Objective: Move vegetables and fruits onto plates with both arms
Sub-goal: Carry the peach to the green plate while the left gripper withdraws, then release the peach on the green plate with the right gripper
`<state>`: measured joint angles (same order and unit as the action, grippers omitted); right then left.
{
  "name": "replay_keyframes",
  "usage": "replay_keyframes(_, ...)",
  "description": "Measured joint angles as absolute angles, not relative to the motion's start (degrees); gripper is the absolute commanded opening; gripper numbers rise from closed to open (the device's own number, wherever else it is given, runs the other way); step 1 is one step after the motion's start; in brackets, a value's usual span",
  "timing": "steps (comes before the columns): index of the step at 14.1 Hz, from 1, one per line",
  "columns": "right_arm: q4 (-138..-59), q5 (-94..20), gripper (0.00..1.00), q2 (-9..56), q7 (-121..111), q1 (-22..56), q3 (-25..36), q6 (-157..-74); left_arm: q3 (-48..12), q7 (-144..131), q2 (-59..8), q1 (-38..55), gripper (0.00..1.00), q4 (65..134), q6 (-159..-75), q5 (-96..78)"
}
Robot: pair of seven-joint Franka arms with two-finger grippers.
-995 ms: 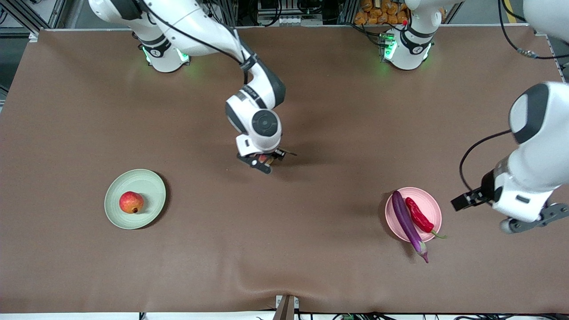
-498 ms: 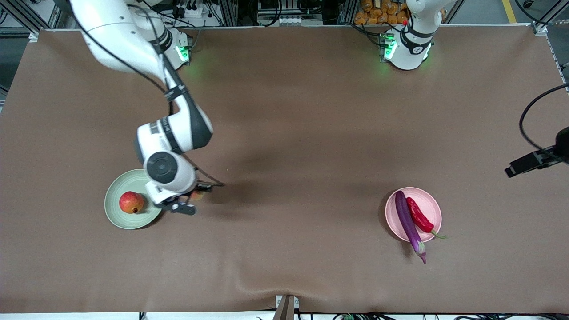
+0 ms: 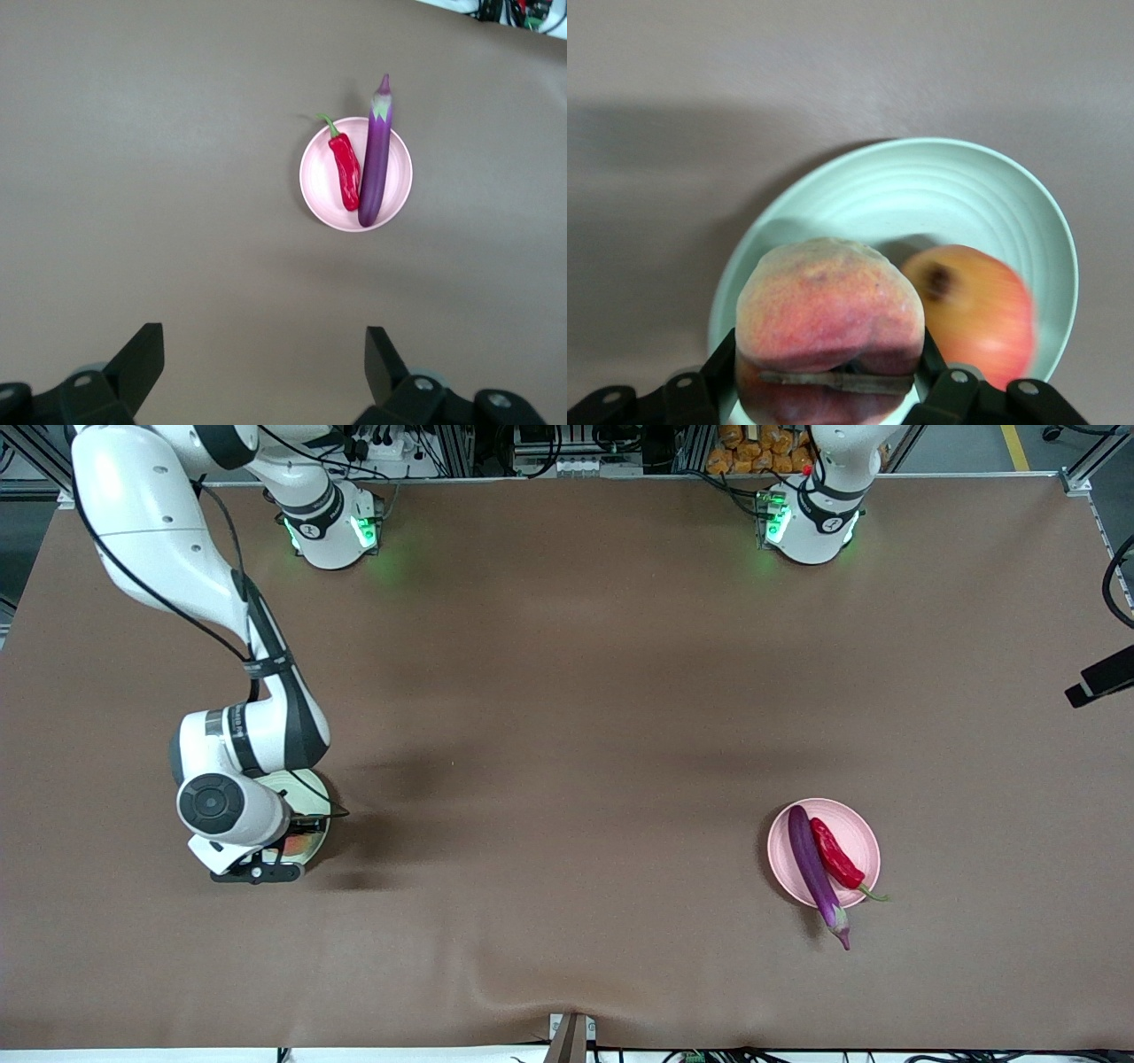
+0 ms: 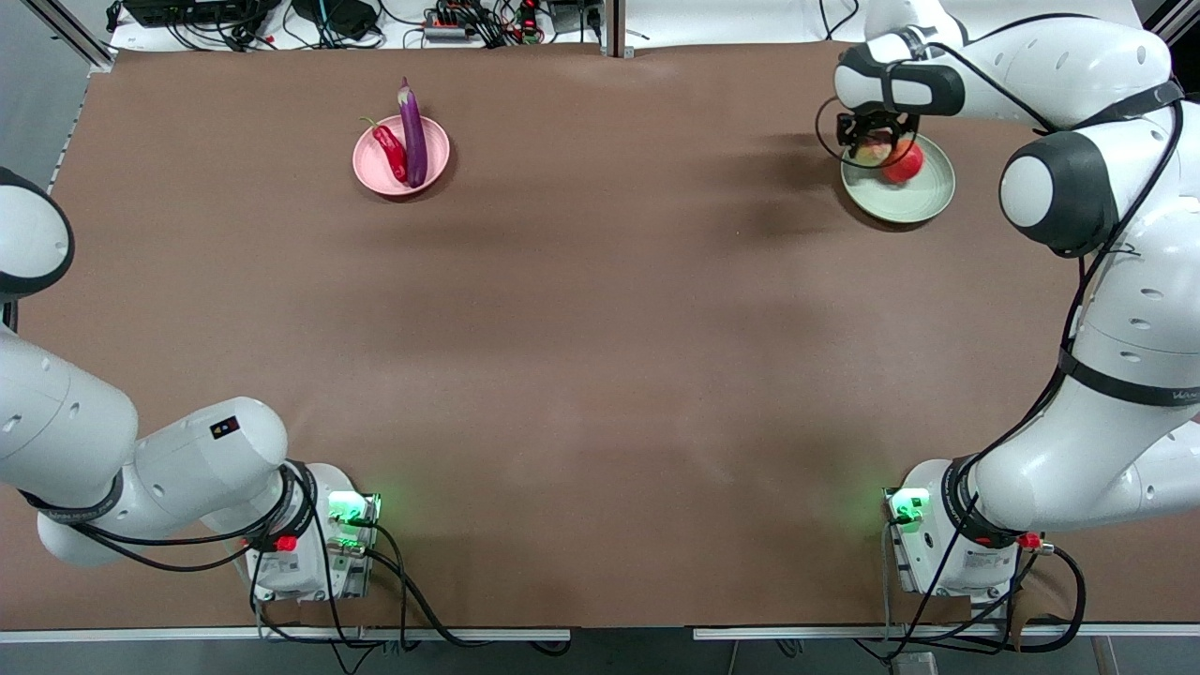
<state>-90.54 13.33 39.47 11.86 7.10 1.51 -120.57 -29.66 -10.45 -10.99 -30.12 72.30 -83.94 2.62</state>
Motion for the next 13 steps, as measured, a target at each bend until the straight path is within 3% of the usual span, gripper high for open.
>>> replay_keyframes(5, -90.44, 13.47, 1.0, 40.05, 10.76, 6.69, 1.11, -121.06, -27.75, -10.28, -8.64, -27.52, 1.0, 73.54, -83.35, 1.43)
replay_keyframes(10, -89.15, 13.06, 1.0, 36.49, 6.72, 6.11, 1.08, -121.04, -9.9, -10.27, -2.41, -9.95, 1.0, 79.37, -82.97, -0.99)
replay_keyframes(13, -89.07, 5.07, 1.0, 32.21, -1.65, 2.57, 1.11, -118.75, -1.19, -10.27, 2.12, -0.91, 1.0, 84.26, -82.82, -1.08)
